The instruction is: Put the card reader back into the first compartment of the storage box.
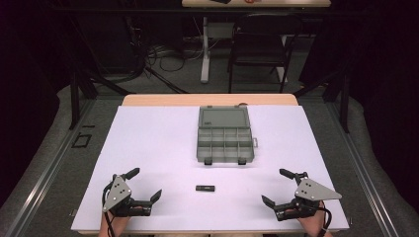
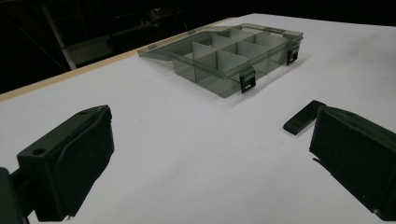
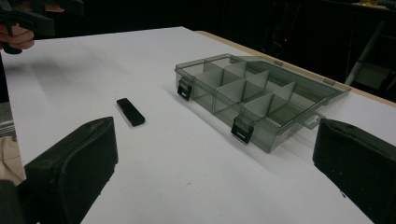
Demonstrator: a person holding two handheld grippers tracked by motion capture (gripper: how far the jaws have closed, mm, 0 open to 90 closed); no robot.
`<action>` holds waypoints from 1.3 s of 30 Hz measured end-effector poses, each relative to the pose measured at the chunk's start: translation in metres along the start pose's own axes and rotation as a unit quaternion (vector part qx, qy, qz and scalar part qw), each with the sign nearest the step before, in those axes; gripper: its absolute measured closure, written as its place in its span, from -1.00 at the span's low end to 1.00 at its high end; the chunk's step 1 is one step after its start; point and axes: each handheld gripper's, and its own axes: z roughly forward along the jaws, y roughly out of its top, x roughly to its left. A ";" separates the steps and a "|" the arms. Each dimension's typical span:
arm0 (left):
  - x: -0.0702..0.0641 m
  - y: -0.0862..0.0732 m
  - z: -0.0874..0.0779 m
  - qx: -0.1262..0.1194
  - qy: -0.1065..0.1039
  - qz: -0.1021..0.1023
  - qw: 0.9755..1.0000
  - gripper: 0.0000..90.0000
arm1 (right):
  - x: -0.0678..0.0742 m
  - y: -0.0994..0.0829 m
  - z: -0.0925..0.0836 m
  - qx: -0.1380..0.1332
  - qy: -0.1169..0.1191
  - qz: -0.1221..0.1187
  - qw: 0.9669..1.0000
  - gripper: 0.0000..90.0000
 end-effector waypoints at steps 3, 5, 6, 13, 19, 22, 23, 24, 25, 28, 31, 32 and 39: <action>0.001 0.000 0.001 0.000 -0.001 -0.003 1.000 -1.00 | -0.001 -0.001 0.001 0.003 0.002 0.001 1.000 -1.00; 0.002 0.001 0.001 -0.001 -0.005 -0.003 1.000 -1.00 | -0.001 -0.001 0.001 0.007 0.002 -0.001 1.000 -1.00; 0.002 0.001 0.002 0.001 -0.004 0.000 1.000 -1.00 | -0.001 -0.001 0.001 0.007 0.003 -0.002 1.000 -1.00; 0.005 0.000 0.009 0.010 -0.012 -0.011 1.000 -1.00 | -0.003 -0.001 0.000 0.005 0.005 -0.003 1.000 -1.00; 0.006 0.001 0.017 0.019 -0.029 -0.004 0.999 -1.00 | -0.006 -0.002 0.003 0.015 0.005 0.005 1.000 -1.00; 0.008 0.003 0.018 0.017 -0.031 -0.002 0.999 -1.00 | -0.006 -0.003 0.007 0.021 0.008 0.003 1.000 -1.00; 0.008 0.004 0.019 0.018 -0.030 -0.002 0.999 -1.00 | -0.006 -0.003 0.008 0.024 0.009 0.002 1.000 -1.00; 0.009 0.004 0.020 0.018 -0.031 -0.002 0.999 -1.00 | -0.006 -0.004 0.008 0.023 0.009 0.002 1.000 -1.00; 0.010 0.005 0.022 0.019 -0.031 -0.004 0.999 -1.00 | -0.006 -0.004 0.008 0.024 0.009 0.000 1.000 -1.00; 0.011 0.006 0.026 0.022 -0.032 -0.005 0.999 -1.00 | -0.006 -0.004 0.007 0.023 0.009 0.003 1.000 -1.00; 0.011 0.008 0.029 0.034 -0.039 0.001 0.999 -1.00 | -0.006 -0.003 0.006 0.024 0.009 0.003 1.000 -1.00; 0.011 0.009 0.029 0.033 -0.039 0.002 0.999 -1.00 | -0.006 -0.003 0.006 0.024 0.008 0.003 1.000 -1.00; 0.015 0.014 0.034 0.033 -0.050 0.003 0.998 -1.00 | -0.008 -0.004 0.007 0.027 0.012 0.006 1.000 -1.00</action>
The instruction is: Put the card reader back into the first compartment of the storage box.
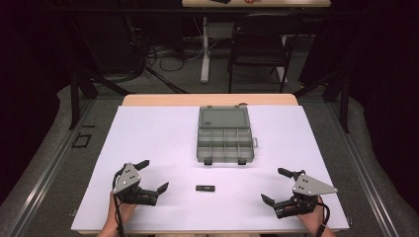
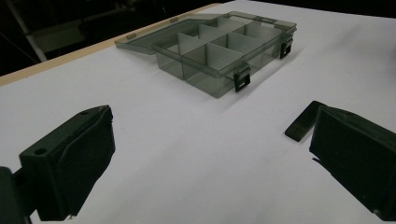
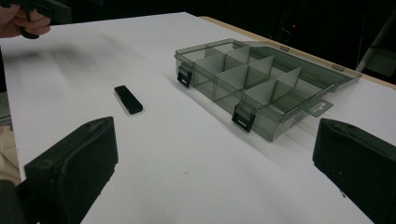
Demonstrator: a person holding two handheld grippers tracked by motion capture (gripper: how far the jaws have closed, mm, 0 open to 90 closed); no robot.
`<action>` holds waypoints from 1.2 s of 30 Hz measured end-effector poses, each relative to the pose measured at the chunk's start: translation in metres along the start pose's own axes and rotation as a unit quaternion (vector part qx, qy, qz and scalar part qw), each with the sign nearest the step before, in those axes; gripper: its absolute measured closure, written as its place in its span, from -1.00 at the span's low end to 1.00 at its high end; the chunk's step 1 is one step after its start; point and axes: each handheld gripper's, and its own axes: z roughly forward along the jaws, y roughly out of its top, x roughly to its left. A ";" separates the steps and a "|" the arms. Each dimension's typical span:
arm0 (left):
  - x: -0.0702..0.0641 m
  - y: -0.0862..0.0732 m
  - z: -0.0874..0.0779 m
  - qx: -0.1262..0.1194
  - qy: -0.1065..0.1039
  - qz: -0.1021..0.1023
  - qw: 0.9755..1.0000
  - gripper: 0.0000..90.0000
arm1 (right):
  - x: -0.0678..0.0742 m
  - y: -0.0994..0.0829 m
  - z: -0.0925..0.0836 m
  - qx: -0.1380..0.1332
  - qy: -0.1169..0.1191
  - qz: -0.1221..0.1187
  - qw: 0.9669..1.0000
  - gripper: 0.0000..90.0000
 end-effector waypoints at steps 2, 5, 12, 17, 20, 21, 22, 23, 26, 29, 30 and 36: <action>0.001 0.002 0.002 0.008 -0.004 -0.001 1.000 -1.00 | 0.000 0.000 0.001 0.000 0.000 -0.002 1.000 -1.00; 0.002 0.006 0.004 0.008 -0.011 0.001 1.000 -1.00 | 0.000 0.000 0.001 0.000 0.002 -0.005 1.000 -1.00; 0.002 0.012 0.019 0.029 -0.046 0.012 0.998 -1.00 | -0.001 0.000 0.000 0.001 0.002 -0.004 1.000 -1.00; 0.004 0.016 0.025 0.034 -0.060 0.012 0.998 -1.00 | -0.001 0.000 0.001 0.004 -0.002 -0.005 1.000 -1.00; 0.007 0.020 0.027 0.037 -0.071 0.011 0.997 -1.00 | -0.002 0.000 0.000 0.003 -0.005 -0.006 1.000 -1.00; 0.007 0.020 0.027 0.035 -0.075 0.011 0.996 -1.00 | -0.002 -0.001 0.001 0.002 -0.004 -0.003 1.000 -1.00; 0.007 0.021 0.028 0.036 -0.076 0.013 0.996 -1.00 | -0.002 -0.001 0.001 0.003 -0.003 -0.002 1.000 -1.00; 0.008 0.022 0.029 0.036 -0.078 0.013 0.996 -1.00 | -0.002 -0.001 0.001 0.006 -0.002 -0.001 1.000 -1.00; 0.008 0.025 0.036 0.039 -0.087 0.019 0.995 -1.00 | -0.002 -0.002 0.003 0.009 0.000 -0.002 1.000 -1.00; 0.008 0.027 0.043 0.043 -0.096 0.025 0.994 -1.00 | -0.002 -0.001 0.002 0.009 -0.005 -0.003 1.000 -1.00; 0.008 0.027 0.045 0.043 -0.099 0.027 0.994 -1.00 | -0.002 -0.001 0.001 0.008 -0.005 -0.003 1.000 -1.00; 0.007 0.032 0.054 0.054 -0.108 0.034 0.992 -1.00 | -0.002 -0.001 0.000 0.007 -0.004 -0.003 1.000 -1.00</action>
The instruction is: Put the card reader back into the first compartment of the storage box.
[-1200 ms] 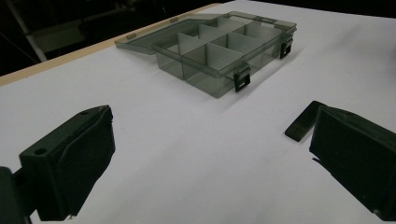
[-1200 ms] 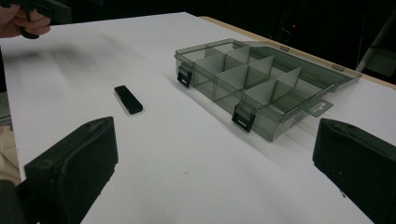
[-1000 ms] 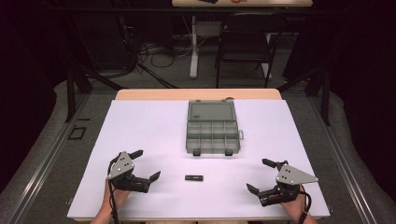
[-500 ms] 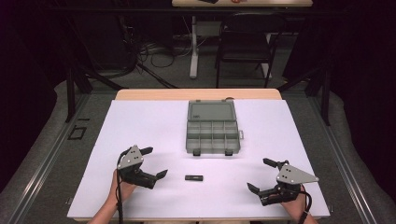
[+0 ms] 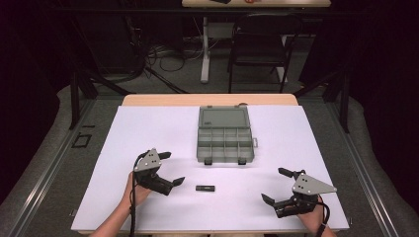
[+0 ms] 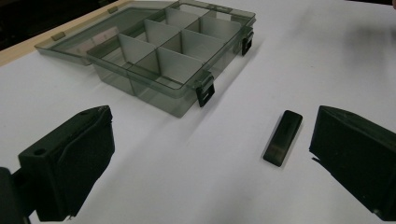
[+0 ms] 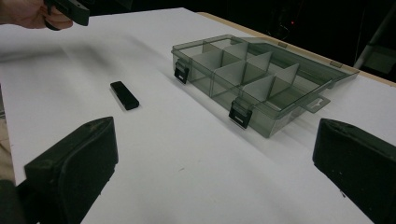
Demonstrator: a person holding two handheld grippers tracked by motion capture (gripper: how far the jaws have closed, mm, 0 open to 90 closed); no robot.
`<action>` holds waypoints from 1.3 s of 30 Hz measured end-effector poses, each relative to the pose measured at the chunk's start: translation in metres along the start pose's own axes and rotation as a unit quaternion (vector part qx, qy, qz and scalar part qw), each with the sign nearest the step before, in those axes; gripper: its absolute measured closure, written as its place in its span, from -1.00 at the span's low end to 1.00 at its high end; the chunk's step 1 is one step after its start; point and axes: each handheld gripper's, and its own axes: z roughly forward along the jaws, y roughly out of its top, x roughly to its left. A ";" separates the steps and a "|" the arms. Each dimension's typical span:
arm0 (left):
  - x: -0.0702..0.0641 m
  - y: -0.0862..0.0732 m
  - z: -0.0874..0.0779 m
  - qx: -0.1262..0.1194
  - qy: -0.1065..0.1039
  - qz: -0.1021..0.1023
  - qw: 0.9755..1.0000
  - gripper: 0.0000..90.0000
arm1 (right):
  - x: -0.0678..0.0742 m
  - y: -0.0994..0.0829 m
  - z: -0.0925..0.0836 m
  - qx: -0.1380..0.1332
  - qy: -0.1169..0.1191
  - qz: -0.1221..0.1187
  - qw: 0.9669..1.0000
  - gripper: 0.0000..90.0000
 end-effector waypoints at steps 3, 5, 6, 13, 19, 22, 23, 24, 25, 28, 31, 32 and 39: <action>-0.001 0.000 0.004 0.005 -0.010 -0.001 1.000 -1.00 | 0.000 0.000 0.000 -0.001 0.002 -0.002 1.000 -1.00; -0.002 0.002 0.006 0.007 -0.016 0.002 1.000 -1.00 | 0.000 0.000 0.001 0.000 0.003 0.000 1.000 -1.00; -0.003 0.003 0.007 0.010 -0.016 0.006 1.000 -1.00 | 0.001 0.000 0.001 0.000 0.003 0.000 1.000 -1.00; -0.005 0.009 0.015 0.020 -0.023 0.013 0.999 -1.00 | 0.001 0.000 0.001 0.001 0.003 -0.004 1.000 -1.00; -0.007 0.010 0.025 0.024 -0.035 0.014 0.999 -1.00 | 0.000 -0.001 0.001 0.005 0.005 -0.004 1.000 -1.00; -0.007 0.011 0.030 0.025 -0.041 0.017 0.999 -1.00 | 0.000 -0.001 0.001 0.004 0.006 -0.004 1.000 -1.00; -0.007 0.012 0.032 0.025 -0.043 0.017 0.999 -1.00 | 0.000 -0.001 0.001 0.003 0.007 -0.005 1.000 -1.00; -0.007 0.013 0.034 0.027 -0.045 0.020 0.998 -1.00 | 0.000 -0.001 0.001 0.005 0.008 -0.004 1.000 -1.00; -0.007 0.013 0.035 0.024 -0.050 0.020 0.998 -1.00 | 0.000 -0.001 0.001 0.004 0.009 -0.004 1.000 -1.00; -0.007 0.014 0.039 0.023 -0.055 0.021 0.998 -1.00 | 0.000 -0.001 0.001 0.005 0.010 -0.004 1.000 -1.00; -0.008 0.014 0.044 0.026 -0.058 0.022 0.998 -1.00 | -0.001 -0.001 0.000 0.006 0.010 -0.004 1.000 -1.00; -0.009 0.014 0.045 0.027 -0.059 0.020 0.998 -1.00 | -0.001 -0.001 0.000 0.005 0.010 -0.004 1.000 -1.00; -0.015 0.018 0.051 0.035 -0.070 0.035 0.996 -1.00 | -0.001 -0.001 0.000 0.003 0.009 -0.003 1.000 -1.00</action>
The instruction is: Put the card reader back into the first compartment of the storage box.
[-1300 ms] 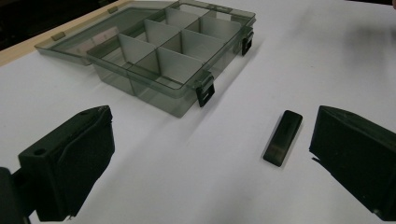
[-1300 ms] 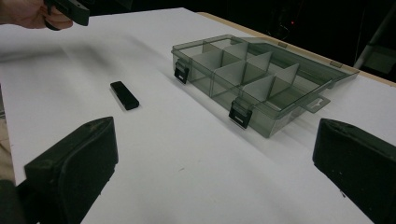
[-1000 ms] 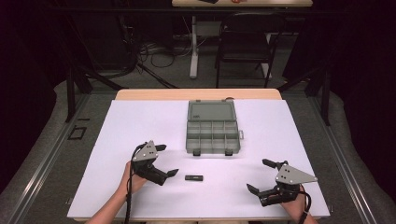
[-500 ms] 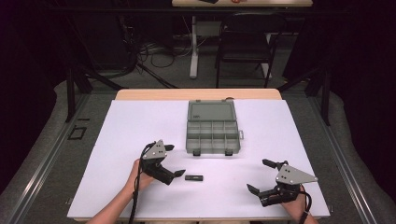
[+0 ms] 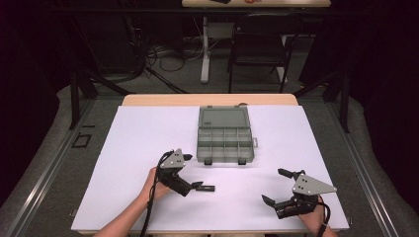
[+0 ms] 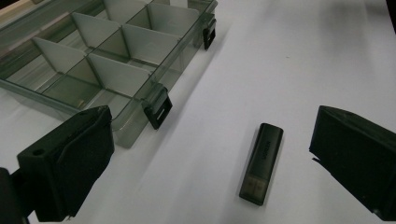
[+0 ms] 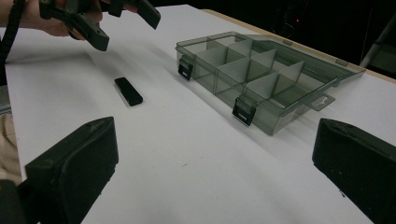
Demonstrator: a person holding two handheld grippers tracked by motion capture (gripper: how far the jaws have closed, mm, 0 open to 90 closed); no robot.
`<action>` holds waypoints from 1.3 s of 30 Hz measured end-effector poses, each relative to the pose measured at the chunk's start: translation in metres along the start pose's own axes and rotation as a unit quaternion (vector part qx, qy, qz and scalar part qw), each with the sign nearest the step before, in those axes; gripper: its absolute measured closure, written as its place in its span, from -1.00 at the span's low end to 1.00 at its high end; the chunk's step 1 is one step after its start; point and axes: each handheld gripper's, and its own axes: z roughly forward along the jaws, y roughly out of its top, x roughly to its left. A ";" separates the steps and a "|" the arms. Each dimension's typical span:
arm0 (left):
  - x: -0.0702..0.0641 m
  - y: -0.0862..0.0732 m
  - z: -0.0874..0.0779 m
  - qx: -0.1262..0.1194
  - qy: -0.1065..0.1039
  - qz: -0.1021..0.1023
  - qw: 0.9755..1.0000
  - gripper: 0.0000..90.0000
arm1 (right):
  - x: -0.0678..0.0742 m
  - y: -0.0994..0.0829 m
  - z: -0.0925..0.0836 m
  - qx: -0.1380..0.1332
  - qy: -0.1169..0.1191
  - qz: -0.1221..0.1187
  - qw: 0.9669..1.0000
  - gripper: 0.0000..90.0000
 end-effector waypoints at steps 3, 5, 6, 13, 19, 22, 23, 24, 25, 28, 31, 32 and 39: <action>0.000 0.000 0.000 -0.001 -0.004 -0.001 1.000 -1.00 | -0.001 0.000 0.001 0.006 0.000 0.000 1.000 -1.00; 0.001 -0.001 0.001 -0.002 -0.005 -0.001 1.000 -1.00 | 0.000 -0.001 0.001 0.007 0.001 0.004 1.000 -1.00; 0.001 -0.001 0.001 0.000 -0.005 -0.002 1.000 -1.00 | 0.000 -0.001 0.002 0.009 0.002 0.005 1.000 -1.00; -0.004 0.000 0.005 0.014 -0.005 0.004 1.000 -1.00 | 0.001 0.000 0.002 0.008 0.002 -0.003 1.000 -1.00; -0.007 -0.001 0.012 0.037 -0.009 0.015 0.999 -1.00 | 0.000 0.000 0.001 0.011 0.002 -0.003 1.000 -1.00; -0.009 -0.002 0.014 0.051 -0.018 0.028 0.998 -0.95 | 0.001 0.000 0.001 0.012 0.004 -0.001 1.000 -1.00; -0.010 -0.003 0.015 0.052 -0.023 0.031 0.998 -0.92 | 0.001 0.000 0.001 0.012 0.003 -0.004 1.000 -1.00; -0.010 -0.003 0.015 0.052 -0.030 0.036 0.998 -0.87 | 0.002 0.000 0.002 0.011 0.004 -0.005 1.000 -1.00; -0.010 -0.004 0.015 0.054 -0.030 0.037 0.997 -0.78 | 0.002 0.000 0.001 0.011 0.005 -0.006 1.000 -1.00; -0.010 -0.006 0.016 0.060 -0.042 0.045 0.996 -0.56 | 0.001 0.000 0.001 0.012 0.005 -0.004 1.000 -1.00; -0.009 -0.008 0.016 0.064 -0.060 0.055 0.995 -0.31 | 0.001 0.000 0.001 0.014 0.005 -0.003 1.000 -1.00; -0.009 -0.008 0.016 0.066 -0.065 0.056 0.994 -0.23 | 0.001 0.000 0.001 0.014 0.005 -0.003 1.000 -1.00; -0.005 -0.012 0.018 0.085 -0.087 0.068 0.990 0.12 | 0.001 -0.001 0.002 0.015 0.007 -0.006 1.000 -1.00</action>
